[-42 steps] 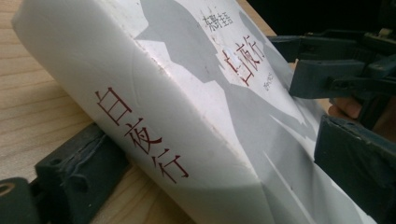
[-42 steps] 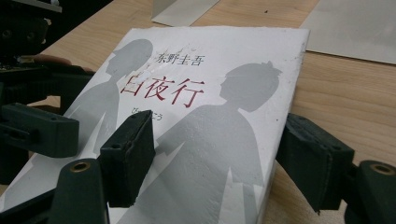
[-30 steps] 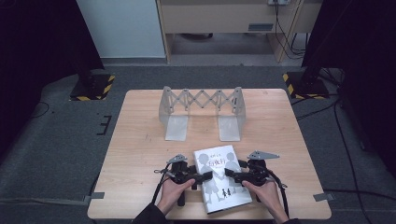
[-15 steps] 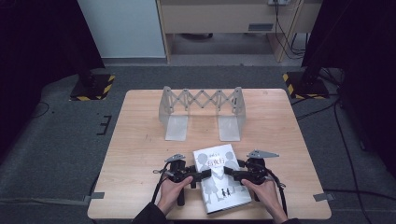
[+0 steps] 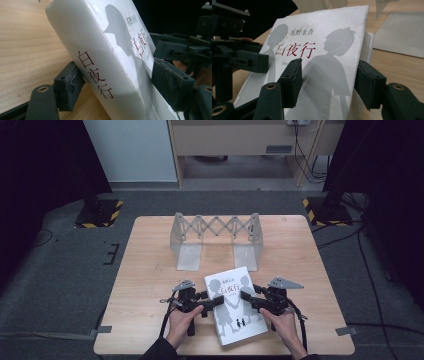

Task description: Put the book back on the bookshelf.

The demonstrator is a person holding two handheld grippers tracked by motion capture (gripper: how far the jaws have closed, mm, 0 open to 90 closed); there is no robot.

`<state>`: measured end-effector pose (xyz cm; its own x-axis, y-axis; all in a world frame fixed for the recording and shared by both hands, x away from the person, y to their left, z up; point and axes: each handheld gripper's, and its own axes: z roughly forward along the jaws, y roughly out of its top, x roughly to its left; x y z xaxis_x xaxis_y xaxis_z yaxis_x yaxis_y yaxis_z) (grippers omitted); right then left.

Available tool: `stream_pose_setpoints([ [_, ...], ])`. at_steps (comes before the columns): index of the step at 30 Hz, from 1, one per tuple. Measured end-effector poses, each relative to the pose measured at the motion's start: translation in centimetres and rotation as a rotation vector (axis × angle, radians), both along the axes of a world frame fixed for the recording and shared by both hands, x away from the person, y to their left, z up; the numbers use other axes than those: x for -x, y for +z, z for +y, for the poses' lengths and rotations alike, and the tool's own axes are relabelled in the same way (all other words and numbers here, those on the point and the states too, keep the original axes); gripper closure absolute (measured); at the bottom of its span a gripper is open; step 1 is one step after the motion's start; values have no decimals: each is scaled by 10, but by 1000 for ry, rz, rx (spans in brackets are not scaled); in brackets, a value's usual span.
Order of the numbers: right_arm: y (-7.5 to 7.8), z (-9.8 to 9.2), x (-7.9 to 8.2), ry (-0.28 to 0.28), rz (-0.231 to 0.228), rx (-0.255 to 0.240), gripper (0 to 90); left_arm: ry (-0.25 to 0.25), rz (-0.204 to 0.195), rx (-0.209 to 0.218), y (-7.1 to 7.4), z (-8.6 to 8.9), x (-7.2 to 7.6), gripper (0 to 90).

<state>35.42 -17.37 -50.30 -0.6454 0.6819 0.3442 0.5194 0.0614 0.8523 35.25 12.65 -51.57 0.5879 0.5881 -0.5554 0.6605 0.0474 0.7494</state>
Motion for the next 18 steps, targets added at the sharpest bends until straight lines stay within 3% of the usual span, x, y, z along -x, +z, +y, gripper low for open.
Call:
stream_pose_setpoints([
  [4, 8, -1, 1, -23, -71, -38, 472, 15, -90, 2, 17, 2, 0, 319],
  [5, 11, -2, 2, -28, -91, -48, 481, 9, -116, -12, 21, 2, 1, 326],
  [6, 13, -2, 2, -28, -107, -52, 489, 9, -116, -12, 21, 2, 1, 328],
  [8, 17, -4, 3, -27, -131, -62, 497, 1, -170, -48, 31, -1, 2, 332],
  [18, 18, -8, 4, -22, -149, -77, 533, -20, -197, -6, 26, -2, -1, 327],
])
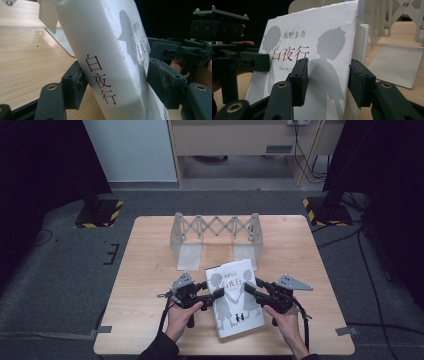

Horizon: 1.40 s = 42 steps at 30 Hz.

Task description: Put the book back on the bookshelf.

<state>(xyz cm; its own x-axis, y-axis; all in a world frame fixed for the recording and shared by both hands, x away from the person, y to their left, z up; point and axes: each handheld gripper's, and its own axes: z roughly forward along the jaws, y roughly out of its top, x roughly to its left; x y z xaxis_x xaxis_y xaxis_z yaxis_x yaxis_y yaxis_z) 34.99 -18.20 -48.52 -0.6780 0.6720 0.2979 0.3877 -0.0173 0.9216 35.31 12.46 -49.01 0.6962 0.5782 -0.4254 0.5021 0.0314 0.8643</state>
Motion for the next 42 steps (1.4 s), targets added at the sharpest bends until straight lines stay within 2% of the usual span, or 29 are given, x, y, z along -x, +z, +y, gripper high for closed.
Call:
stream_pose_setpoints([
  [5, 1, 1, 1, 16, -8, -3, 534, -32, 5, 23, -2, -3, -1, 325],
  [12, 2, 0, 2, 15, -17, -13, 535, -22, -4, 39, 3, -5, -3, 339],
  [14, 4, 0, 1, 8, -35, -24, 540, -10, -28, 59, 10, -4, -3, 369],
  [18, 11, 1, 0, -10, -94, -55, 561, 0, -86, 68, 24, -4, -4, 416],
  [21, 13, 0, 2, -10, -115, -55, 564, -2, -115, 67, 26, -6, -2, 420],
  [23, 12, -2, 2, -1, -114, -61, 566, 1, -131, 69, 24, -6, 1, 419],
  [26, 12, -3, 2, 4, -106, -61, 559, -4, -135, 77, 23, -5, 2, 426],
  [33, 12, -8, 1, 26, -64, -56, 454, -19, -144, 101, 20, -4, 4, 444],
  [37, 14, -19, 0, 0, -71, -50, 414, -33, -148, 103, 20, -4, 4, 452],
  [40, 16, -31, -1, -48, -75, -59, 389, -43, -154, 97, 21, -5, 4, 454],
  [42, 15, -38, -2, -94, -67, -41, 383, -51, -159, 93, 22, -5, 4, 454],
])
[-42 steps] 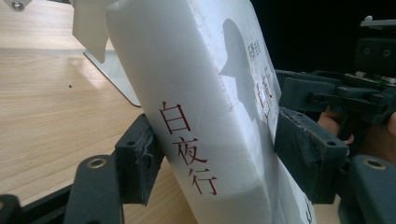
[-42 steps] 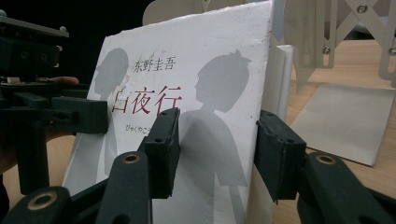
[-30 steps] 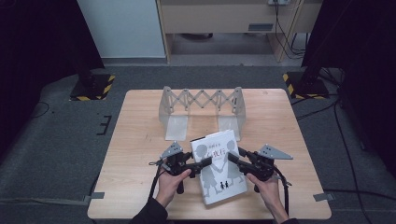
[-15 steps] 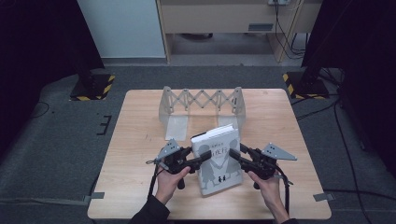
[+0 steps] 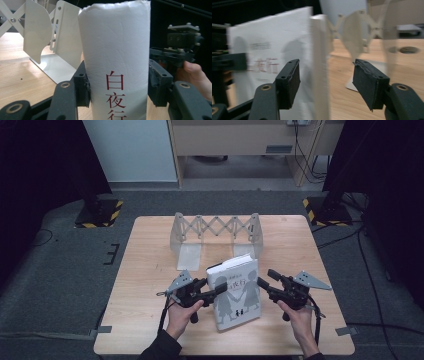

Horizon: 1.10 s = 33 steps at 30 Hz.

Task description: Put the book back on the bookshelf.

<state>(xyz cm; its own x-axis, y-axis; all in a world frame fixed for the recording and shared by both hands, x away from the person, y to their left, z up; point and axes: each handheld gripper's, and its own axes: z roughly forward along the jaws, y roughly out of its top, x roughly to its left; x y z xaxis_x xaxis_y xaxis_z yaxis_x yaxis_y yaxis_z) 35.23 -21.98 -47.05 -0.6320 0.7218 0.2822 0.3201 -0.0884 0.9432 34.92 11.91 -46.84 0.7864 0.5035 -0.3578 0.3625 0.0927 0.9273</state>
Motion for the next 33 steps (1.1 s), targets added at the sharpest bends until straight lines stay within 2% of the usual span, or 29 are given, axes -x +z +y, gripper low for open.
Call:
stream_pose_setpoints([
  [3, -4, -4, -2, -51, 33, 28, 386, -6, 2, 2, 0, -1, 0, 456],
  [7, -8, 3, -4, -71, 31, 89, 384, -8, -1, 5, 1, -1, 2, 458],
  [14, -12, 6, -7, -99, 46, 113, 342, 14, 2, 4, -1, -2, 4, 457],
  [17, -12, 8, -7, -82, 26, 127, 425, 13, 10, 1, 0, -2, 3, 462],
  [24, -10, 12, -5, -57, 20, 127, 565, -10, 33, -9, 4, -1, -1, 477],
  [26, -10, 13, -4, -55, 17, 123, 590, -23, 39, -24, 8, 0, -3, 477],
  [33, -9, 14, -4, -33, 12, 101, 652, -22, 24, -20, 13, 1, -4, 486],
])
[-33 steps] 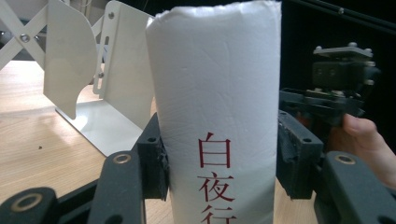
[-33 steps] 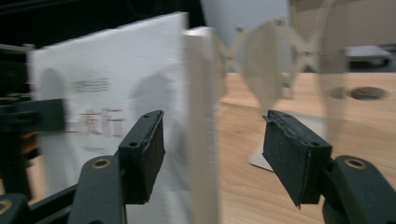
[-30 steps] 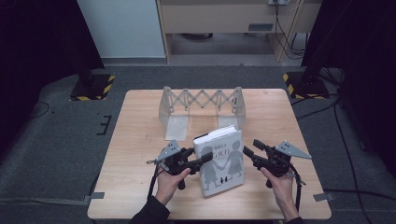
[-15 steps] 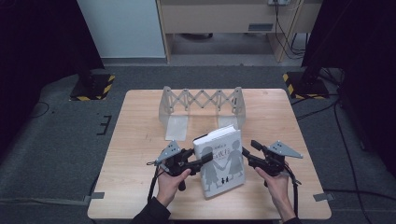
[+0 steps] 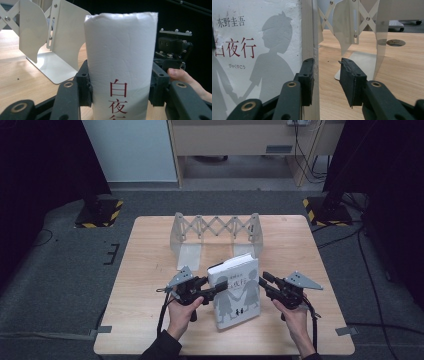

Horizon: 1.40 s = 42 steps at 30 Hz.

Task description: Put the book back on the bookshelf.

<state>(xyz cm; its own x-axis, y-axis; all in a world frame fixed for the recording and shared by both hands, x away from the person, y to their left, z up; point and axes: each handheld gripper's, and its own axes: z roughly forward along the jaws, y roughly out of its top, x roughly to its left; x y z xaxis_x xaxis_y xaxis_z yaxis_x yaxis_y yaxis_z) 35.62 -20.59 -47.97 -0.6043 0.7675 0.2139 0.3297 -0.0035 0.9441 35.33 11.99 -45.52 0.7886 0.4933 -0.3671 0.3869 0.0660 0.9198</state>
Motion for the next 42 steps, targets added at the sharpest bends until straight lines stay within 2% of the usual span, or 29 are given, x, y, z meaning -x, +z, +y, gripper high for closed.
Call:
stream_pose_setpoints([
  [4, 1, 2, 1, 14, -2, -2, 709, 2, -16, -2, 3, 0, 0, 486],
  [5, 2, 3, 1, 19, 0, 0, 719, 1, -31, -5, 4, -1, 0, 486],
  [10, 2, 1, 2, 29, 5, -1, 679, -7, -49, -6, 3, 0, 3, 477],
  [11, 2, -1, 2, 33, 10, 2, 624, -10, -45, -3, 1, 2, 5, 470],
  [14, 1, -2, 2, 41, 23, -9, 553, -16, -47, 22, -3, 4, 8, 455],
  [16, 1, -3, 2, 37, 27, -7, 525, -18, -54, 14, -2, 3, 9, 454],
  [17, 1, -6, 1, 34, 38, -9, 465, -26, -64, 6, -1, 2, 11, 444],
  [18, 1, -6, 1, 34, 38, -9, 465, -26, -64, 6, -1, 2, 11, 440],
  [19, 1, -9, 0, 20, 46, -12, 401, -35, -66, 9, -1, 2, 13, 440],
  [21, 1, -13, -1, -9, 59, 3, 376, -44, -73, 10, -1, 1, 15, 437],
  [25, -5, -20, -5, -67, 97, 99, 303, -56, -80, 13, -1, -2, 19, 425],
  [27, -9, -23, -7, -98, 125, 173, 292, -66, -79, 9, -2, -4, 21, 425],
  [29, -14, -24, -9, -128, 149, 228, 289, -77, -73, -14, -4, -8, 22, 419],
  [31, -17, -26, -10, -142, 167, 245, 284, -76, -82, -25, -6, -11, 23, 417],
  [32, -24, -29, -12, -156, 208, 279, 258, -70, -94, -40, -7, -13, 25, 416],
  [33, -27, -31, -13, -167, 224, 301, 252, -68, -98, -43, -6, -13, 25, 418],
  [35, -29, -33, -13, -171, 235, 316, 247, -69, -99, -44, -6, -13, 25, 427],
  [40, -39, -43, -17, -200, 294, 366, 198, -76, -104, -45, -6, -13, 27, 433],
  [42, -43, -45, -18, -208, 317, 405, 188, -85, -104, -45, -6, -13, 28, 433],
])
